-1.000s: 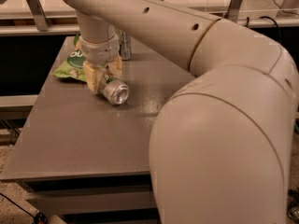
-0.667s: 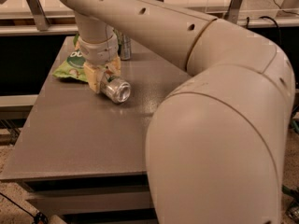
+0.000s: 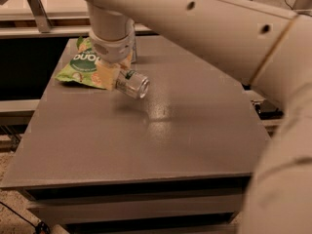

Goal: Place 7up can upright

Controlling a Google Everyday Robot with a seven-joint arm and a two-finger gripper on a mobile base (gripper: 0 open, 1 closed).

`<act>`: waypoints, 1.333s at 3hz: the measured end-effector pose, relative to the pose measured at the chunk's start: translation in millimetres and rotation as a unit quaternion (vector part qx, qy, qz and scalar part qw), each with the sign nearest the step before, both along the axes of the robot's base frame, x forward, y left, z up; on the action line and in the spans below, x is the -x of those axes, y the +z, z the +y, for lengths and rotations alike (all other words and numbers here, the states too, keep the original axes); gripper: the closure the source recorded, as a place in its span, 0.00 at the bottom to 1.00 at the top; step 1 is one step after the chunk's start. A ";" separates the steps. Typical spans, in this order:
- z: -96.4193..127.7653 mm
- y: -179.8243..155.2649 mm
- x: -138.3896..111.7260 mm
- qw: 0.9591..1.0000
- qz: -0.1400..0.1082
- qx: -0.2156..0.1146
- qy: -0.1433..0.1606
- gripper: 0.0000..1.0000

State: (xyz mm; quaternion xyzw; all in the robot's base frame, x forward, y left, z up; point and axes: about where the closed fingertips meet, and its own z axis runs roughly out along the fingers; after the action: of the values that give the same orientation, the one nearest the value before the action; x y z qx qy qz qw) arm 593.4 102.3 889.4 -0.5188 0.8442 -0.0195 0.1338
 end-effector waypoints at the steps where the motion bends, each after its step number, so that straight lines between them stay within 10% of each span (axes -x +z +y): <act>1: -23.8 26.9 54.4 0.994 -0.061 -0.041 0.087 1.00; 3: -67.1 10.9 38.3 0.988 -0.086 -0.078 0.097 1.00; 4: -74.8 10.3 16.9 0.974 -0.098 -0.174 0.109 1.00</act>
Offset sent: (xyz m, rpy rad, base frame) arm -0.0479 -0.0192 0.0266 0.0733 -0.1120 0.1584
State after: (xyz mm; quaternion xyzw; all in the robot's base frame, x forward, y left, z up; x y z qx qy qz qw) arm 576.6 27.5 899.7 -0.5717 0.7560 0.0917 0.3053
